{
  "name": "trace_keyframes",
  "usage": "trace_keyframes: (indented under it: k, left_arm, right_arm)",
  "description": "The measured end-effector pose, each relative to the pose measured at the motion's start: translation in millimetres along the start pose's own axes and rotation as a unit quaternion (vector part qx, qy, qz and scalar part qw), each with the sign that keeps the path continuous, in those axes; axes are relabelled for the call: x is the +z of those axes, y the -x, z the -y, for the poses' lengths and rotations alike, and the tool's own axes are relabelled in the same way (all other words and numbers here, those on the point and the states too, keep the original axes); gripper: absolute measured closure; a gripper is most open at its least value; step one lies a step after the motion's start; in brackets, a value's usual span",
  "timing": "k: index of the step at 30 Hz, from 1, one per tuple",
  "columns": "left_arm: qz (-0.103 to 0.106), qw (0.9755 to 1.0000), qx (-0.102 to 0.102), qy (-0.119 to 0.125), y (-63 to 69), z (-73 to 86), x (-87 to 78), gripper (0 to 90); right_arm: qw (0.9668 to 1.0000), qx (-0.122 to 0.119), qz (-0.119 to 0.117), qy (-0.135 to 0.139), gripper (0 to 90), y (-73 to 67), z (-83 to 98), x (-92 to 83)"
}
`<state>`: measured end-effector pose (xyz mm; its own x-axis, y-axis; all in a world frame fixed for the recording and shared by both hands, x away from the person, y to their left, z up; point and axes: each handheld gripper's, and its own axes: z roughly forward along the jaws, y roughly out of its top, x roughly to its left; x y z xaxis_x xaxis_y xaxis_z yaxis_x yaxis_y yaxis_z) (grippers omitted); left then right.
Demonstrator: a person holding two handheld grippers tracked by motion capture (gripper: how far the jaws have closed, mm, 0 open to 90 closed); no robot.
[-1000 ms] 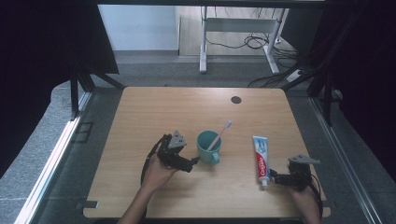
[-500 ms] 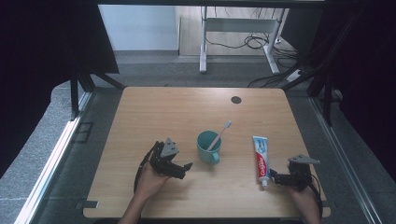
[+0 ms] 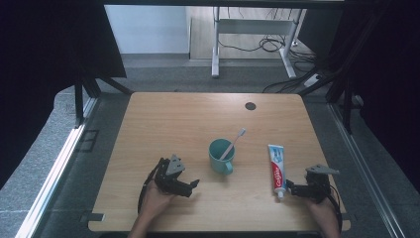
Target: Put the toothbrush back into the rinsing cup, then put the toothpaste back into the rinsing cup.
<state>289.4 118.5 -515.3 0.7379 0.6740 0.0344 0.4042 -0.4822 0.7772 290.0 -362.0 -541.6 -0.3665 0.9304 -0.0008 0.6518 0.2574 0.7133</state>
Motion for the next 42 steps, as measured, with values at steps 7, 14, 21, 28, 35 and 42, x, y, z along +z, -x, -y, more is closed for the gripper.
trace_keyframes:
  k: [7,14,21,28,35,42]
  left_arm:
    - [-0.004,0.9999,0.004,-0.015,3.2,7.1,1.2,0.0]
    - [0.002,0.9995,0.001,-0.033,4.3,13.9,5.7,0.0]
    - [0.004,0.9985,0.0,-0.054,4.9,20.3,12.4,0.0]
    - [0.007,0.9975,0.0,-0.071,4.9,22.5,16.9,0.0]
    - [0.013,0.9966,-0.014,-0.079,1.6,23.3,17.5,0.0]
    - [0.02,0.9961,-0.021,-0.083,-0.2,23.3,18.1,0.0]
  right_arm:
    - [1.0,0.0,0.0,0.0,4.7,0.0,0.0,0.0]
    - [1.0,0.0,0.0,0.0,4.7,0.0,0.0,0.0]
    - [1.0,0.005,-0.001,0.001,5.3,0.5,0.2,-0.7]
    - [0.9999,0.0,-0.005,-0.016,0.2,-1.5,-2.1,-0.1]
    - [0.9996,0.006,-0.017,-0.021,0.0,-0.5,-7.4,-3.9]
    - [0.9996,-0.005,-0.014,-0.025,0.0,-0.6,-11.5,-8.5]
